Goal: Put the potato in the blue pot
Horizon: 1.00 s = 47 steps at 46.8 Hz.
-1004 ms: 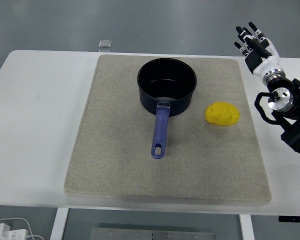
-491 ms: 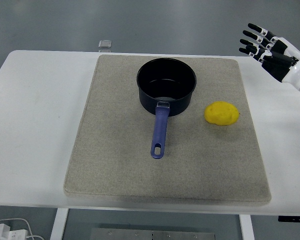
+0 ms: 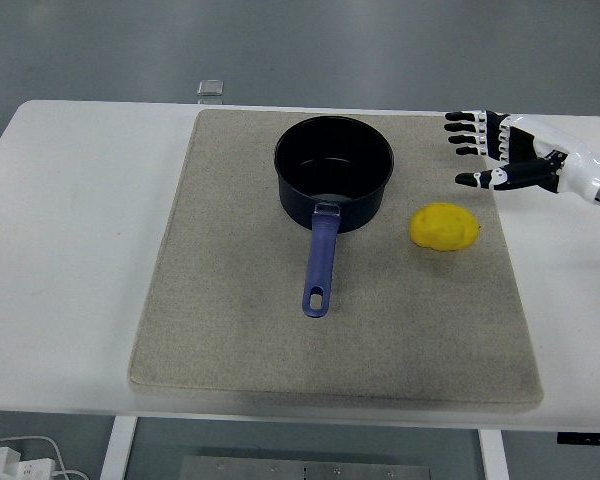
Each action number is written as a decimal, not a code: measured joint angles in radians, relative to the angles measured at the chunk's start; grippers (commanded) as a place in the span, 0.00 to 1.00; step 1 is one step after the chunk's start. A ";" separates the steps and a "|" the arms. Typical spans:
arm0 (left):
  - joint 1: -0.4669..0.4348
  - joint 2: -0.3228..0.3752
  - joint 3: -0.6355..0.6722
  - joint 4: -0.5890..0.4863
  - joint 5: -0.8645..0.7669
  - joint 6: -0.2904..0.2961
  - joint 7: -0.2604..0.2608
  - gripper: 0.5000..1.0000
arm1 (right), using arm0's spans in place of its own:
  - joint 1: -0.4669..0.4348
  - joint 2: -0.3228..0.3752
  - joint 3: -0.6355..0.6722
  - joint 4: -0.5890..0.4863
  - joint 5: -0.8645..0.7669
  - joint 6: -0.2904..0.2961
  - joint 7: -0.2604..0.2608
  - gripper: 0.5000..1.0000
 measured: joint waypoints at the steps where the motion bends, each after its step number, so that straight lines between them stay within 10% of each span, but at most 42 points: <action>1: 0.000 0.000 0.000 0.000 0.000 0.000 0.000 0.99 | 0.000 -0.004 0.000 0.011 -0.034 -0.002 0.006 0.86; 26: 0.000 0.000 -0.001 0.001 -0.001 0.000 0.000 0.99 | -0.005 -0.007 -0.088 0.074 -0.349 -0.227 0.095 0.86; 47: 0.000 0.000 -0.001 0.002 -0.001 0.001 0.000 0.98 | -0.070 0.005 -0.112 0.051 -0.362 -0.284 0.103 0.84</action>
